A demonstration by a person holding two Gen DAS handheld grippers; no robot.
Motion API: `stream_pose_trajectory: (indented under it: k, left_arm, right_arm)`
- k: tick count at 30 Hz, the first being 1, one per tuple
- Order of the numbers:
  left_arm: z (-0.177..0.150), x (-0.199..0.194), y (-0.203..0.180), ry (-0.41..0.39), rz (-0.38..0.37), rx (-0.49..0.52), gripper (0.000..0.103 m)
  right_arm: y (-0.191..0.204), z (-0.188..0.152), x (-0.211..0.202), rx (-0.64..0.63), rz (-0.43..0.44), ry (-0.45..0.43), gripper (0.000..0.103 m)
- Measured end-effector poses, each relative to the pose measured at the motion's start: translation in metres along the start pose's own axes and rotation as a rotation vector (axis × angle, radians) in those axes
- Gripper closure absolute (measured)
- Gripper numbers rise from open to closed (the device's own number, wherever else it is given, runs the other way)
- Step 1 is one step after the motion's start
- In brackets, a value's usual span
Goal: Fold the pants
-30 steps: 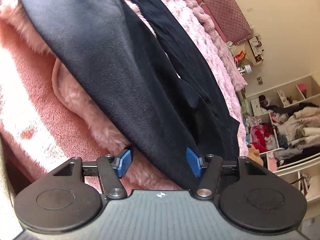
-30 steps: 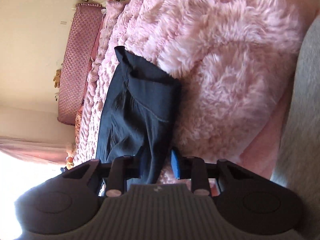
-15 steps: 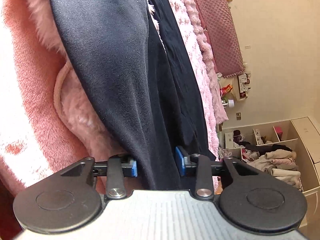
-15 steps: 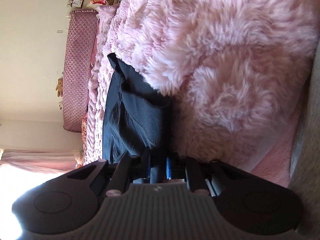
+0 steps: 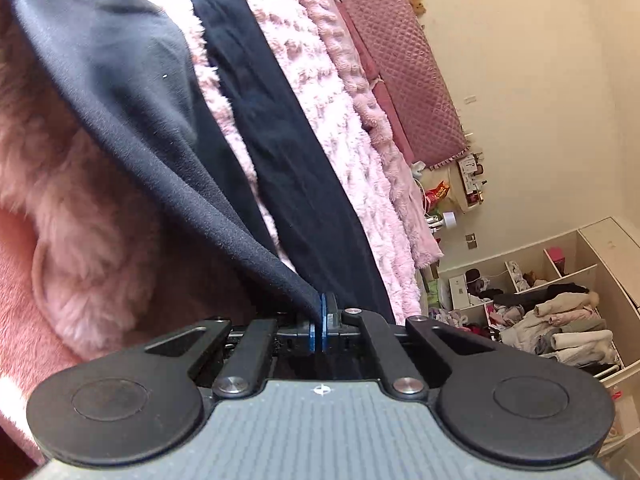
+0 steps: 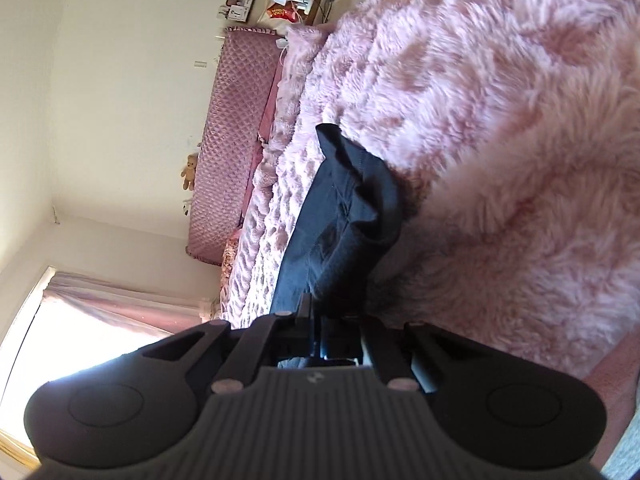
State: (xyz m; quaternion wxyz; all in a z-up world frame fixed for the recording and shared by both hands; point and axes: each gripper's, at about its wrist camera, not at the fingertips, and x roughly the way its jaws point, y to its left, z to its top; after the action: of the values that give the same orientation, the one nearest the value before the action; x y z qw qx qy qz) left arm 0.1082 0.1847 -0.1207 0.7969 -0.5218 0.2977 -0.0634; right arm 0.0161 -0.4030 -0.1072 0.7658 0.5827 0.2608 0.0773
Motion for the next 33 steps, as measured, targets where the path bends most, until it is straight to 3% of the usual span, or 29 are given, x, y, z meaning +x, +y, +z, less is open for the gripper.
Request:
stream_pose_trajectory:
  k: [5,12,17,29,33]
  left_arm:
    - [0.013,0.009,-0.03,-0.03,0.021,0.104,0.101]
    - [0.046,0.046,-0.061,-0.061,0.022,0.114,0.101]
    - [0.073,0.093,-0.071,-0.036,0.051,0.123,0.101]
    - [0.12,0.209,-0.056,0.087,0.288,0.116,0.101]
    - [0.126,0.228,-0.056,0.118,0.32,0.15,0.098]
  right_arm:
    - [0.013,0.013,0.013,-0.009,0.033,-0.014,0.103]
    - [0.034,0.042,0.058,-0.018,0.062,-0.021,0.103]
    - [0.046,0.07,0.109,-0.049,0.049,-0.017,0.103]
    - [0.03,0.131,0.23,-0.019,-0.014,0.036,0.103]
    - [0.033,0.148,0.256,-0.053,-0.07,0.038,0.103]
